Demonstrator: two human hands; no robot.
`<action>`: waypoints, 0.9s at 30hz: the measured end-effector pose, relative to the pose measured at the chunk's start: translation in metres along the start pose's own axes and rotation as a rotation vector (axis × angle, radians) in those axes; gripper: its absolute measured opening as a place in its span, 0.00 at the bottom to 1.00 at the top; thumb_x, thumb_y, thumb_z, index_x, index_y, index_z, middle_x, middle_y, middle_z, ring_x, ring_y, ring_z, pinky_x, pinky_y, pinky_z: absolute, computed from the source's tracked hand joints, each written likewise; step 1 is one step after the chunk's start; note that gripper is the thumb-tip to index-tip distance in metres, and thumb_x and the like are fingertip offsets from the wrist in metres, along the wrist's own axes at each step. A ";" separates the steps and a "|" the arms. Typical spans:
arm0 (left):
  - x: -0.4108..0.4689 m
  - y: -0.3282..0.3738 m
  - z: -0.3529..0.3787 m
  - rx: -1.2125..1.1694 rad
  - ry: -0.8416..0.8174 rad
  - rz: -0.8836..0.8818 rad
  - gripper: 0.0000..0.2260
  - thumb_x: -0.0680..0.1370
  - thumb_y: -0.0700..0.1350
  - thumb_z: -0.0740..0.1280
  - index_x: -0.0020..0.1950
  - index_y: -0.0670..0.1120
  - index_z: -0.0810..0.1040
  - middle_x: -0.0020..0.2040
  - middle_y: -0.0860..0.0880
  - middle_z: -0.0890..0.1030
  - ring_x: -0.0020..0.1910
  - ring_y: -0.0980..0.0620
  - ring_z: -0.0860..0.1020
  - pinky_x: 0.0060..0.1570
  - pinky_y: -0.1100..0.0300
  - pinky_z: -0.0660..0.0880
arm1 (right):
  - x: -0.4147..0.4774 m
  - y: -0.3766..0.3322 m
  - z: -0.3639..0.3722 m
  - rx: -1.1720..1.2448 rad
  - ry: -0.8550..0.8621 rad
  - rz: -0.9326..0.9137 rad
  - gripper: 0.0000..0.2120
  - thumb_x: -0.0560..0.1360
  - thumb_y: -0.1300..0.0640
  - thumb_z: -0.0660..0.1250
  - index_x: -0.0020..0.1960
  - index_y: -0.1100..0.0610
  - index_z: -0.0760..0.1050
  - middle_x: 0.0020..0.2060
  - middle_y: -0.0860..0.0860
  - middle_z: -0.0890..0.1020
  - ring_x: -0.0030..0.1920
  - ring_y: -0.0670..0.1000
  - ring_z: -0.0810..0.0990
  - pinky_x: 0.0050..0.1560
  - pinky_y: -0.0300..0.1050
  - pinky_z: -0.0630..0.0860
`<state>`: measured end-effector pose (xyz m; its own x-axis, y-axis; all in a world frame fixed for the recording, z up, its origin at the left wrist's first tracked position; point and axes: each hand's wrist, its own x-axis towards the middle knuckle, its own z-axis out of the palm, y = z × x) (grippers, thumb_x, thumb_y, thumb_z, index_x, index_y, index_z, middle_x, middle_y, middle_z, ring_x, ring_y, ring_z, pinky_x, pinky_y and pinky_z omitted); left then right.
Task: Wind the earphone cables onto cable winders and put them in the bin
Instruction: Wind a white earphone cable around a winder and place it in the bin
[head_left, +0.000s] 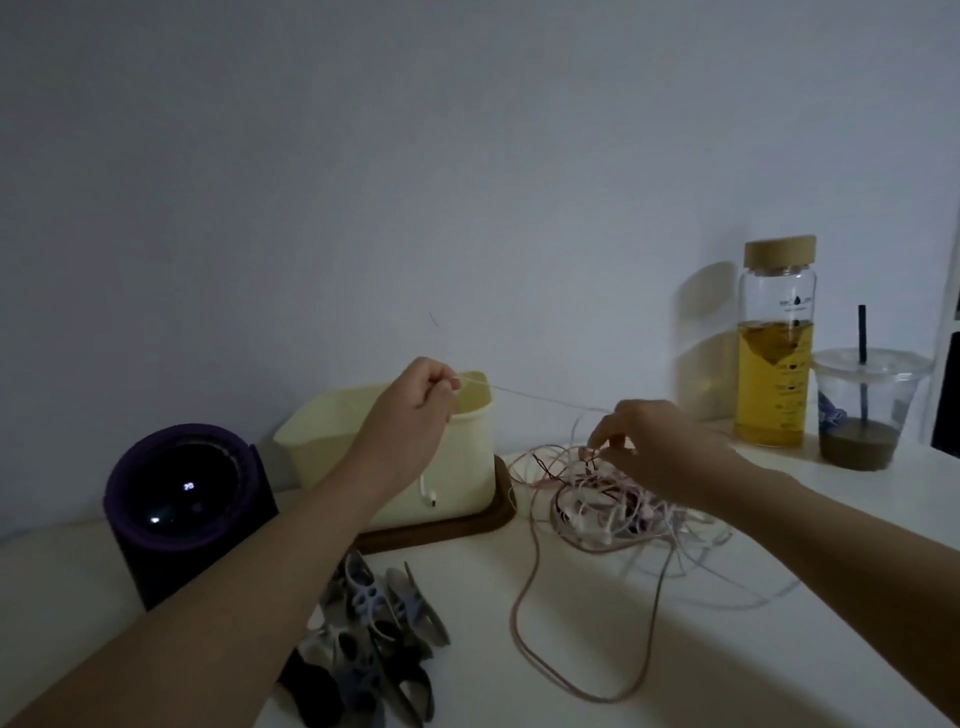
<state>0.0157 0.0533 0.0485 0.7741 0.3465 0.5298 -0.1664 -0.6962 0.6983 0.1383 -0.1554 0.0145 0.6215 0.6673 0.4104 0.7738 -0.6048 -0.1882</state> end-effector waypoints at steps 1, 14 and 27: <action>-0.001 -0.002 -0.004 -0.052 0.027 -0.022 0.10 0.82 0.40 0.55 0.44 0.49 0.71 0.35 0.50 0.71 0.29 0.54 0.65 0.28 0.63 0.63 | 0.006 -0.001 -0.005 0.018 0.063 0.003 0.10 0.78 0.58 0.64 0.56 0.52 0.81 0.47 0.48 0.79 0.41 0.44 0.73 0.45 0.36 0.71; 0.018 0.016 -0.056 -0.807 0.422 -0.316 0.10 0.82 0.37 0.54 0.43 0.46 0.70 0.38 0.47 0.77 0.31 0.53 0.72 0.32 0.62 0.67 | 0.070 -0.030 -0.070 0.361 0.370 0.108 0.10 0.72 0.68 0.66 0.39 0.54 0.76 0.39 0.48 0.83 0.37 0.40 0.79 0.36 0.30 0.75; 0.027 0.026 -0.077 -0.289 -0.100 -0.339 0.10 0.81 0.41 0.55 0.52 0.43 0.76 0.40 0.47 0.78 0.30 0.52 0.72 0.38 0.58 0.70 | 0.104 -0.090 -0.141 0.514 0.308 -0.078 0.10 0.77 0.55 0.65 0.48 0.58 0.83 0.32 0.47 0.82 0.31 0.44 0.78 0.36 0.34 0.76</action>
<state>-0.0147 0.0927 0.1180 0.8673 0.4521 0.2085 -0.0458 -0.3446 0.9376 0.1157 -0.0929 0.2003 0.5556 0.4985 0.6655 0.8237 -0.2207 -0.5224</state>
